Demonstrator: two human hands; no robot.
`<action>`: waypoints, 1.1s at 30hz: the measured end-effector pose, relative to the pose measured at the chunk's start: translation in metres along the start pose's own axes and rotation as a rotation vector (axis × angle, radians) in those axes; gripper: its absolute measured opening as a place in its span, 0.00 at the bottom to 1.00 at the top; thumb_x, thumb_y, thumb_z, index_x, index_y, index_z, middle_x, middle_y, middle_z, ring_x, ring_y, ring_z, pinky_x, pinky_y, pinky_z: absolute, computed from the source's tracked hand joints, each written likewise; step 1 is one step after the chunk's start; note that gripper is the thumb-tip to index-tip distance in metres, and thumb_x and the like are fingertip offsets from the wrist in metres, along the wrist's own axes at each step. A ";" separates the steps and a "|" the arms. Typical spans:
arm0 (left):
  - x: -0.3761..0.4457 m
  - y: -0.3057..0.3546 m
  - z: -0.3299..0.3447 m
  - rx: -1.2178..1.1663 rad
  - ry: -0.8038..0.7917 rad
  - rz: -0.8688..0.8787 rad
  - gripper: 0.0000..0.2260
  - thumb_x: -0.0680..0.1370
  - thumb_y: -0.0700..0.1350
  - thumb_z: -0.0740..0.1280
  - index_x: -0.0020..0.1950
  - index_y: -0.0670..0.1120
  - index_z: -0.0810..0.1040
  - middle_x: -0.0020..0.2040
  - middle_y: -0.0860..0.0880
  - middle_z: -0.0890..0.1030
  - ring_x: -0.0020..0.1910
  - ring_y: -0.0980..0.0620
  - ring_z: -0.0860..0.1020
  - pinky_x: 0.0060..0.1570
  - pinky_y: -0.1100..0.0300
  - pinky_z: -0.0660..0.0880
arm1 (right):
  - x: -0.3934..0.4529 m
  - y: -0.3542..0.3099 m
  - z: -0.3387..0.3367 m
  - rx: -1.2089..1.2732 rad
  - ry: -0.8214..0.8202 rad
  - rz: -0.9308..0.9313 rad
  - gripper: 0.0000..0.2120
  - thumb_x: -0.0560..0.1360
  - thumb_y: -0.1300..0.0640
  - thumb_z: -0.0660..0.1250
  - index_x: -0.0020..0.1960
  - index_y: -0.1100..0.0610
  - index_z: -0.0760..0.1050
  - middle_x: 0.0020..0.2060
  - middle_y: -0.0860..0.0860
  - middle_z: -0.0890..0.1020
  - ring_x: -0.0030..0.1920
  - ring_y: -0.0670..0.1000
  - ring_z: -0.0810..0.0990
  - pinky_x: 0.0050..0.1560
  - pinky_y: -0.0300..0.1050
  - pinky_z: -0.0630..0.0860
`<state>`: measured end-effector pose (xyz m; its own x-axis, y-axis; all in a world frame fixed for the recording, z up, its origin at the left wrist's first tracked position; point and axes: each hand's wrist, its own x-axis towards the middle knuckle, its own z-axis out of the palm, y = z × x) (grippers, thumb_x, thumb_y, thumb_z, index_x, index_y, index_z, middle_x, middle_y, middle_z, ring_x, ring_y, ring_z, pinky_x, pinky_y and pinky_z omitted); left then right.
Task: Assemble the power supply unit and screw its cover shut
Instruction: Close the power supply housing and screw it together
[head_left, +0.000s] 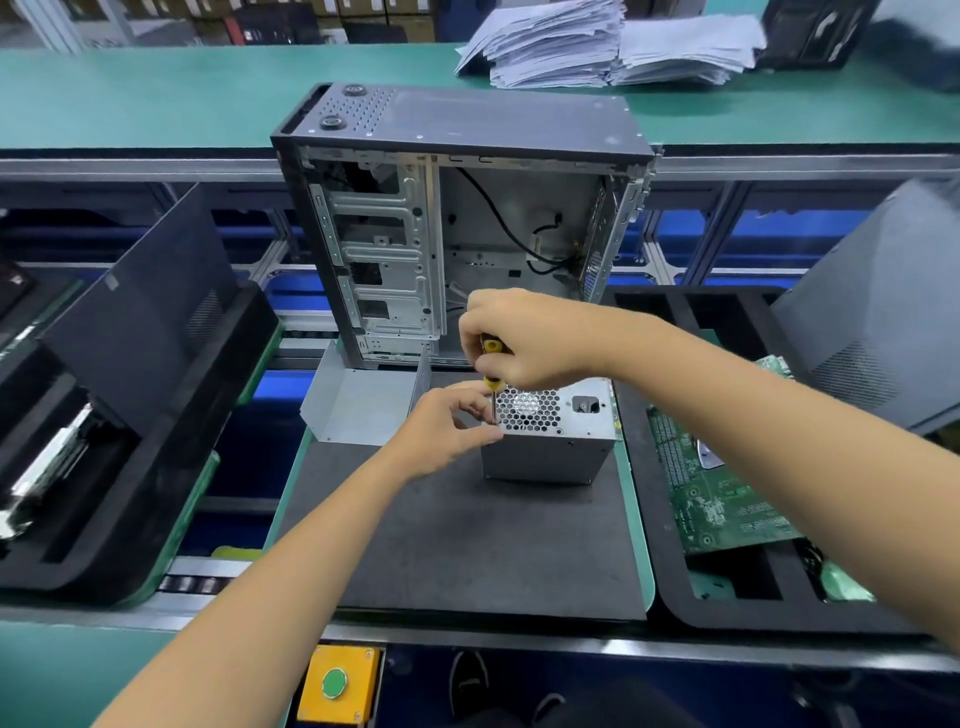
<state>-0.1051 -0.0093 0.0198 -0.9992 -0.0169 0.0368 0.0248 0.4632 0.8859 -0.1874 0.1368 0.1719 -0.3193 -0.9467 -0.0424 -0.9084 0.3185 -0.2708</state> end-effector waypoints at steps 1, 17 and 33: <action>0.000 0.000 0.000 -0.004 0.002 0.003 0.06 0.72 0.44 0.75 0.39 0.45 0.79 0.47 0.64 0.78 0.42 0.60 0.76 0.40 0.67 0.70 | -0.001 -0.002 -0.003 -0.042 -0.049 0.001 0.03 0.75 0.61 0.64 0.46 0.55 0.76 0.47 0.47 0.71 0.44 0.47 0.71 0.44 0.43 0.70; 0.001 0.002 0.002 0.033 0.018 -0.002 0.07 0.72 0.42 0.75 0.39 0.45 0.77 0.45 0.62 0.79 0.42 0.56 0.77 0.42 0.62 0.73 | 0.002 -0.014 -0.011 -0.291 -0.172 0.047 0.06 0.76 0.55 0.64 0.47 0.56 0.67 0.47 0.51 0.70 0.36 0.50 0.72 0.33 0.47 0.66; 0.001 0.001 -0.003 0.039 -0.002 0.031 0.07 0.71 0.43 0.75 0.39 0.48 0.78 0.41 0.57 0.79 0.41 0.59 0.77 0.40 0.70 0.72 | 0.004 -0.013 -0.009 -0.299 -0.119 -0.016 0.04 0.71 0.61 0.67 0.43 0.63 0.75 0.42 0.59 0.76 0.41 0.60 0.76 0.32 0.47 0.69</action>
<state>-0.1056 -0.0114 0.0217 -0.9980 -0.0007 0.0630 0.0543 0.4976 0.8657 -0.1793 0.1295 0.1839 -0.2863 -0.9451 -0.1576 -0.9578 0.2866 0.0213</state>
